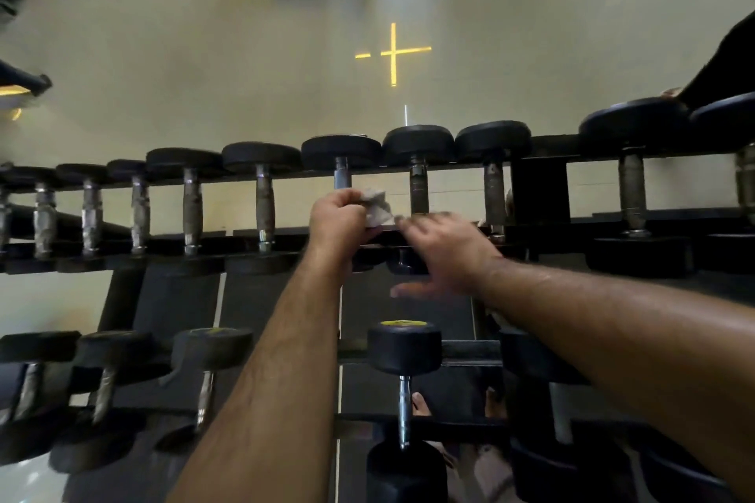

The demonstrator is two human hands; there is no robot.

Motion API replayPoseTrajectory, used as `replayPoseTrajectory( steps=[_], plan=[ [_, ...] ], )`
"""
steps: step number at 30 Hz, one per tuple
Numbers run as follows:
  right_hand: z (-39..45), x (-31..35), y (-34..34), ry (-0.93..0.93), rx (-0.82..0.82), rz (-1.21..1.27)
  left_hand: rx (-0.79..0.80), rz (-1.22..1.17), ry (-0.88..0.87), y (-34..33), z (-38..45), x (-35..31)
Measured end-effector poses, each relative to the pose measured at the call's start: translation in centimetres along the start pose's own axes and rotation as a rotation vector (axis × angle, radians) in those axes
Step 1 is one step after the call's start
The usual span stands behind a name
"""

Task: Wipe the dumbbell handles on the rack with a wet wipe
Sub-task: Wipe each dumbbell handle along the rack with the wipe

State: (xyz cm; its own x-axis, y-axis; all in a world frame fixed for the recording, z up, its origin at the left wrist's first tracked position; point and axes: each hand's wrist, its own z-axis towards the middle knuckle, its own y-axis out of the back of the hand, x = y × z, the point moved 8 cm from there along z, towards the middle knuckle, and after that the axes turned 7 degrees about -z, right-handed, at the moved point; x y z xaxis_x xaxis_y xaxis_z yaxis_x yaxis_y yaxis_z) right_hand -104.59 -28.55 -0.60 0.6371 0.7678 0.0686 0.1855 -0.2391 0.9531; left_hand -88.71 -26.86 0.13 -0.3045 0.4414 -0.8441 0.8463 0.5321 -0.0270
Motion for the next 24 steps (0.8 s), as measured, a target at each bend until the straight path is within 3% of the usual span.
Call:
replayPoseTrajectory(
  steps=[3,8,14,18,19,21,24],
  plan=[
    [3.2,3.6,-0.8,-0.045,0.141,-0.103,-0.096,-0.28,0.082,2.6,1.1,1.1],
    [4.5,4.8,-1.9,-0.205,0.22,-0.232,-0.013,-0.539,0.107,3.7,2.0,0.9],
    [3.5,3.0,-2.5,-0.24,-0.041,-0.06,0.031,-0.344,0.035,4.1,2.3,0.6],
    [-0.8,0.1,-4.1,-0.347,-0.47,0.493,0.006,-0.325,0.012,4.0,2.9,0.5],
    [-1.7,-0.2,-4.8,-0.385,-0.507,0.586,-0.004,-0.306,0.012,3.8,2.9,0.5],
    [-1.8,0.0,-5.3,-0.376,-0.467,0.578,-0.011,-0.24,0.006,3.0,2.5,0.7],
    [-1.0,-0.4,-3.2,-0.168,-0.331,0.35,-0.015,-0.068,-0.055,1.7,2.0,0.4]
  ],
)
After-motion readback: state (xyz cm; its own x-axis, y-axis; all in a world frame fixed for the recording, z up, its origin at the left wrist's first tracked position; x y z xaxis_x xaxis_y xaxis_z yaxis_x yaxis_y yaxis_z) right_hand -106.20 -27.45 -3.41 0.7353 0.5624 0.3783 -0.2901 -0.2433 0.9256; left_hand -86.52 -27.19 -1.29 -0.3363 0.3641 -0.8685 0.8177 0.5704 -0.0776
